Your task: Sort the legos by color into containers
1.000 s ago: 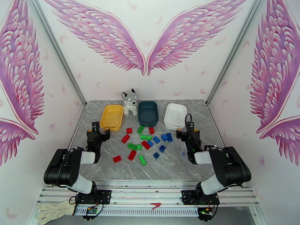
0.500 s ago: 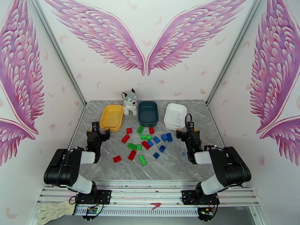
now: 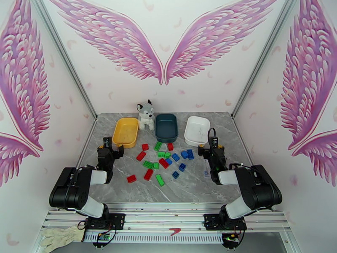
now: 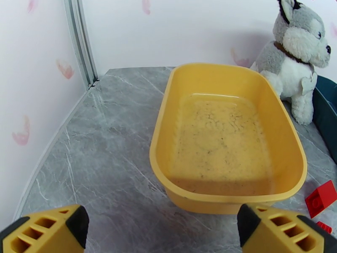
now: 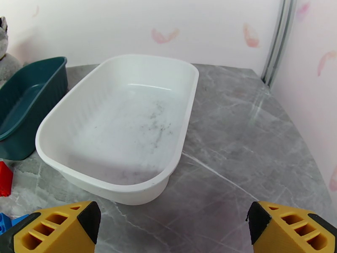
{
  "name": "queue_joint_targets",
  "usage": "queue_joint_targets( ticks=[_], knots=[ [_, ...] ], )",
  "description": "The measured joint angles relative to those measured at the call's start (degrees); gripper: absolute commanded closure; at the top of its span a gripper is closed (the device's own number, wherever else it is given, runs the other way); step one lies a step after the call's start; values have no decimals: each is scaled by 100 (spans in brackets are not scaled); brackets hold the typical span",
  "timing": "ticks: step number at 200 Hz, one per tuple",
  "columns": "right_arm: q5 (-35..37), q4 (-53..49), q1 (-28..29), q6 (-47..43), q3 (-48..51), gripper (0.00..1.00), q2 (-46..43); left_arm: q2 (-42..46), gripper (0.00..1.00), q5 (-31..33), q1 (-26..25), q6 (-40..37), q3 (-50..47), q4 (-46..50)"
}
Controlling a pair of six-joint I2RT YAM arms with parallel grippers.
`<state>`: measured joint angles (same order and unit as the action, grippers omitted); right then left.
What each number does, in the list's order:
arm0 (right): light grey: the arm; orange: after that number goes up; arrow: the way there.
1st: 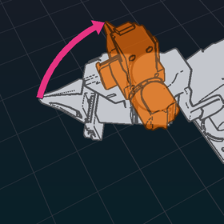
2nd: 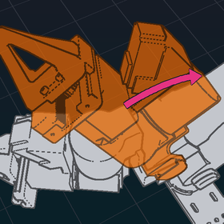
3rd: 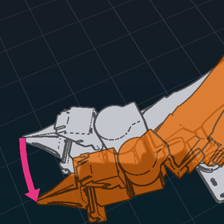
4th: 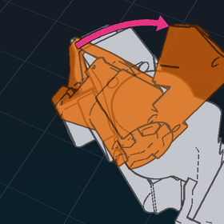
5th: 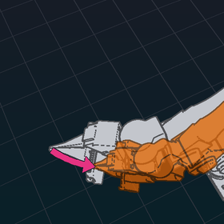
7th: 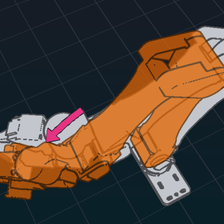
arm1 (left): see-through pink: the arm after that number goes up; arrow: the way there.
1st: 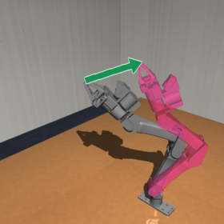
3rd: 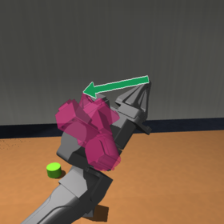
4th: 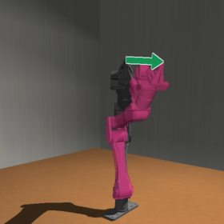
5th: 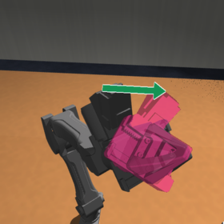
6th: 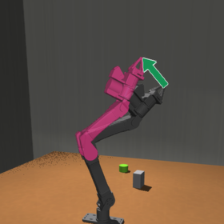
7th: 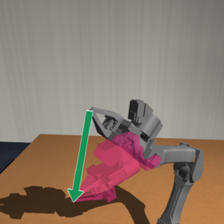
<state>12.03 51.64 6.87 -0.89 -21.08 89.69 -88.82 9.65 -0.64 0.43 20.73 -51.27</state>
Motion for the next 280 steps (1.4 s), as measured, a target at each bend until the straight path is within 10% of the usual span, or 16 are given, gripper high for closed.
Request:
queue_joint_targets(
  ticks=[140,220,280],
  knots=[
    [155,26,2,81,7,1,-74,55,1,79,26,48,-50,-87],
    [232,151,-50,216,125,1,-236,2822,1,1178,-420,483,37,1537],
    [671,-1825,181,1010,-162,1,-3558,4172,1,1379,-627,1788,319,2695]
  ],
)
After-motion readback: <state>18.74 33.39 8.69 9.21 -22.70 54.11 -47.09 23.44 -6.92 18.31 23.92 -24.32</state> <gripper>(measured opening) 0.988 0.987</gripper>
